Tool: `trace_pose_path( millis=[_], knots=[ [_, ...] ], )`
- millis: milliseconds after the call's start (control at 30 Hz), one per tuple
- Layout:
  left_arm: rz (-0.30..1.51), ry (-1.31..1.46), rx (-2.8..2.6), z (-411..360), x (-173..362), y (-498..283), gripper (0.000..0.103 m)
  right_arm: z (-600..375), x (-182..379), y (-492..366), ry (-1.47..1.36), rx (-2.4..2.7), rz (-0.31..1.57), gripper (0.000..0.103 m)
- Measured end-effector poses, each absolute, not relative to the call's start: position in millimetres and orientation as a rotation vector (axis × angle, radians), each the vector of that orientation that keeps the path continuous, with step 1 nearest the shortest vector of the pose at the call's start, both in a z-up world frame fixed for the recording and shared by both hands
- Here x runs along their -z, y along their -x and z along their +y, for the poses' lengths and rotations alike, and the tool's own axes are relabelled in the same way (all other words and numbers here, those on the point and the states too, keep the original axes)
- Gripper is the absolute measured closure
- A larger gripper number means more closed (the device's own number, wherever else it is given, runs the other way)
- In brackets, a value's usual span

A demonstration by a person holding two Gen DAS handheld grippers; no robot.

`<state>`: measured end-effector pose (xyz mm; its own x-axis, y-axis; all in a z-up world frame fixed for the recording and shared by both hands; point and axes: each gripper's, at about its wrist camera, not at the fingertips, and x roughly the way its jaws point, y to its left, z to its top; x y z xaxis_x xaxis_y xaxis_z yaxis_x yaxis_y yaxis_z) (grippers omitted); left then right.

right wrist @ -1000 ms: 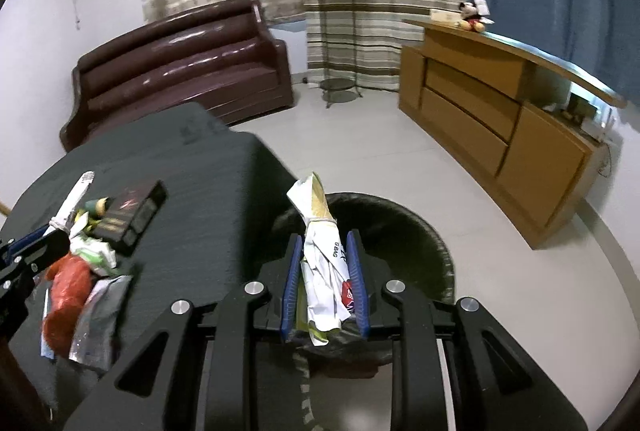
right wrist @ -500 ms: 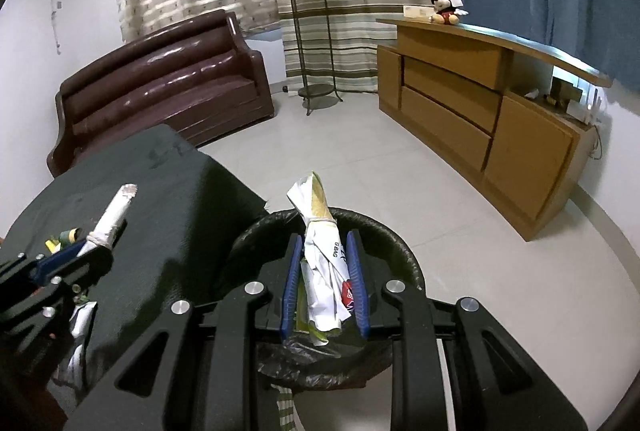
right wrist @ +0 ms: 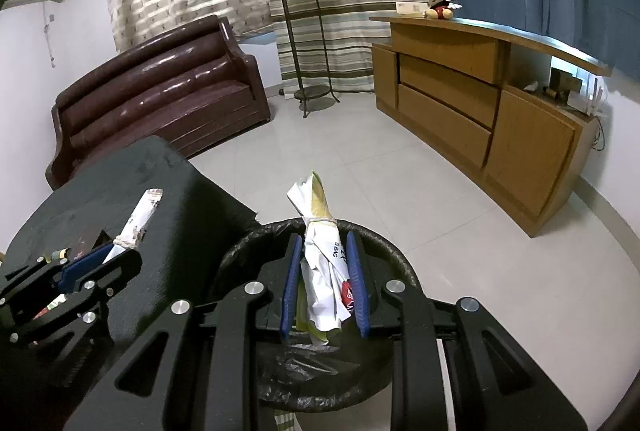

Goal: Collect trash
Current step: 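Open both tools over the bin to drop the wrappers inside, then move both tools back over the trash pile on the table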

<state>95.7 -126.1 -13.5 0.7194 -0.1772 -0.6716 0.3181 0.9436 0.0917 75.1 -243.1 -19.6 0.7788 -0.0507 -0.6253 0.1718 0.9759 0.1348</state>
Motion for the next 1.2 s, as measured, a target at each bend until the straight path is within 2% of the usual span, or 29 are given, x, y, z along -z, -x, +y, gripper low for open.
trace_pose_path(
  millis=[200,267,433,700,833,1200],
  knots=[
    [0.734,-0.224,0.261,-129.7,20.8,-104.3,0.085,-246.9,23.6,-85.6,-0.198,0.118,0.679,0.078],
    [0.735,-0.240,0.255,-131.5,22.8,-104.7,0.077,-246.9,26.4,-88.0,-0.199,0.111,0.689,0.078],
    [0.729,-0.236,0.243,-132.3,24.5,-103.5,0.063,-250.8,29.6,-88.0,-0.222,0.115,0.694,0.061],
    [0.725,-0.225,0.229,-126.8,21.4,-100.7,0.061,-250.6,25.9,-85.2,-0.225,0.122,0.683,0.061],
    [0.720,-0.218,0.225,-122.2,16.2,-98.6,0.055,-251.4,25.1,-85.1,-0.225,0.123,0.682,0.060],
    [0.700,-0.181,0.186,-88.4,-5.2,-83.9,0.050,-243.7,14.3,-73.9,-0.218,0.104,0.671,0.058]
  ],
)
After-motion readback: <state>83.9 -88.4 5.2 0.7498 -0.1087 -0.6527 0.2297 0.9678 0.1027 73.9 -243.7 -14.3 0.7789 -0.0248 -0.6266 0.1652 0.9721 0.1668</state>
